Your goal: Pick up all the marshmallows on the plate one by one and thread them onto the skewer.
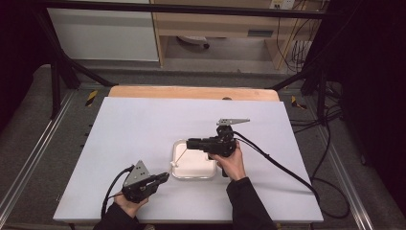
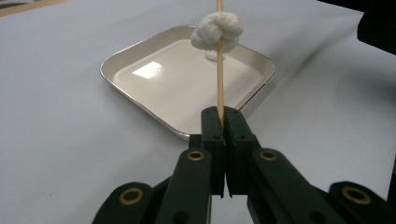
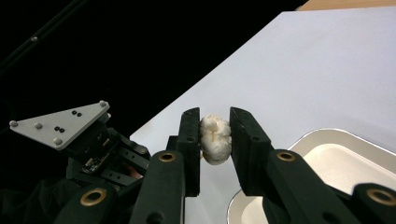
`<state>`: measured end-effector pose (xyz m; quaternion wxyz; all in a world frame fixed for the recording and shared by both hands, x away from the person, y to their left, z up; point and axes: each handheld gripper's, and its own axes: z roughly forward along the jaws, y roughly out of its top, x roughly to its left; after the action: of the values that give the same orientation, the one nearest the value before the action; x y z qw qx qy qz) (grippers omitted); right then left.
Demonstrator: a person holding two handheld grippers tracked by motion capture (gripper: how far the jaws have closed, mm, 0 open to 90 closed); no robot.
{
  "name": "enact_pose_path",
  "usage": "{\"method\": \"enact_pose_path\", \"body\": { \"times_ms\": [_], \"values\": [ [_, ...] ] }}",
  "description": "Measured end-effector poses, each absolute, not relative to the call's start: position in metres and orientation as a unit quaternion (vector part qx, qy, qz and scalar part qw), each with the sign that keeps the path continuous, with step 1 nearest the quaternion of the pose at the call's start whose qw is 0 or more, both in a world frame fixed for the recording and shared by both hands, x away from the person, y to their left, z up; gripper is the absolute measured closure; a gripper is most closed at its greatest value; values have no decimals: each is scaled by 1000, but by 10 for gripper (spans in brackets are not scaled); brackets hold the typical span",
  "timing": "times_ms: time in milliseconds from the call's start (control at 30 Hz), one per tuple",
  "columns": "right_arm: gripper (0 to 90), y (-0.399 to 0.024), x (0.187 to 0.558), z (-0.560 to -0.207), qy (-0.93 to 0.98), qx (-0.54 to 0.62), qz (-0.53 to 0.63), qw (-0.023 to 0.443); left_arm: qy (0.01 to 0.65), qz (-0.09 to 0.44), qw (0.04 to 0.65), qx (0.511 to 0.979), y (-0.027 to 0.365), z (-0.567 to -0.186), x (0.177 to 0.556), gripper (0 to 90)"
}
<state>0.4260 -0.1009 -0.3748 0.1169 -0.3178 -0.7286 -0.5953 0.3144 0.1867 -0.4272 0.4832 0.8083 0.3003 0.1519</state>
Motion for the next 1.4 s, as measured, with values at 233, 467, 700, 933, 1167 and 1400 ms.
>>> {"method": "enact_pose_path", "body": {
  "times_ms": [233,467,700,933,1167,1400],
  "values": [
    [762,-97,421,-378,-723,-314,-604,114,302,151,485,807,186,-428,314,883],
    [768,-94,416,-381,-721,-306,-612,112,306,149,485,806,185,-429,314,884],
    [775,-91,411,-384,-718,-302,-618,105,308,148,484,806,184,-430,313,885],
    [777,-89,406,-387,-719,-297,-621,96,308,148,481,807,183,-430,313,885],
    [779,-87,403,-389,-722,-293,-622,85,308,141,480,809,183,-430,313,886],
    [779,-86,402,-391,-724,-292,-620,83,308,141,481,809,183,-430,313,886]
  ]
}}
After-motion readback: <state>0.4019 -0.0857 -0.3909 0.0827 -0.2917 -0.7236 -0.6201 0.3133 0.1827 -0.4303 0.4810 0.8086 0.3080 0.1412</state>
